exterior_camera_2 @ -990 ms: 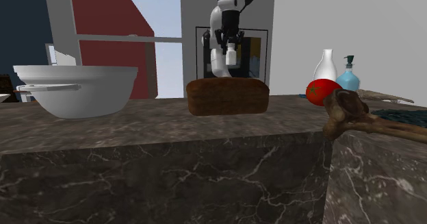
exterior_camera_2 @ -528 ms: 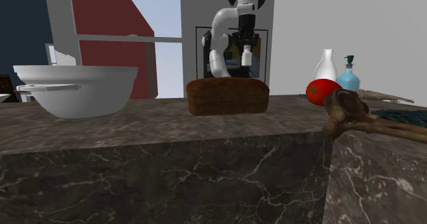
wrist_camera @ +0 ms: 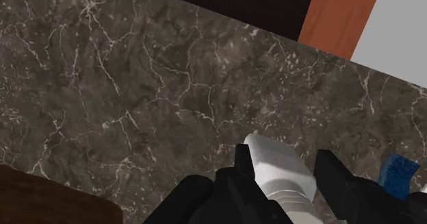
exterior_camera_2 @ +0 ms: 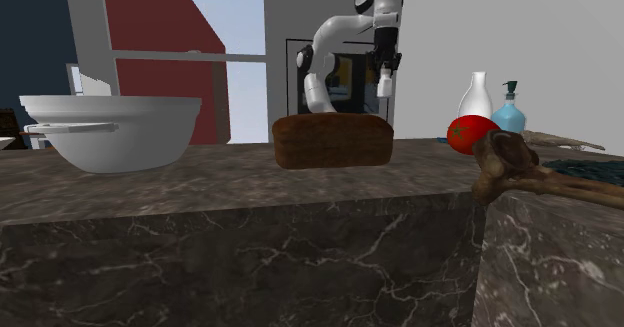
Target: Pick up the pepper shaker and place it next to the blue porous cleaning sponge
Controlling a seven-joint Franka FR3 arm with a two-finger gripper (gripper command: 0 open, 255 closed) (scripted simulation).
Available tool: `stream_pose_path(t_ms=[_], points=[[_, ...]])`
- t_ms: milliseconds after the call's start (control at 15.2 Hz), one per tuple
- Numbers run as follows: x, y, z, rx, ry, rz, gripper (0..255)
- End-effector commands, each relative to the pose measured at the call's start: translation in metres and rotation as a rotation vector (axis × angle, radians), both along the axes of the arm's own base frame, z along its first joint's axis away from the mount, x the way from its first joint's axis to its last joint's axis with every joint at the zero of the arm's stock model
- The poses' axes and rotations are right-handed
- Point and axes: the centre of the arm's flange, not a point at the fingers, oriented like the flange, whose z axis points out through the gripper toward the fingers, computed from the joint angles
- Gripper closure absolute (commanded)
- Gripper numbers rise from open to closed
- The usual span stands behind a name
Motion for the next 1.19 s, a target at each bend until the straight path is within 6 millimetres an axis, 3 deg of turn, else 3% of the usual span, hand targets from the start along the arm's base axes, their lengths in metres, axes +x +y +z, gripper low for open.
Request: stream_pose_path(t_ms=[0,924,1122], points=[[-0.009,0.024,0.001,0.000,0.000,-0.002,255],[-0.063,0.204,0.001,0.000,0.000,-0.002,255],[-0.063,0.204,-0.015,0.000,0.000,-0.002,255]])
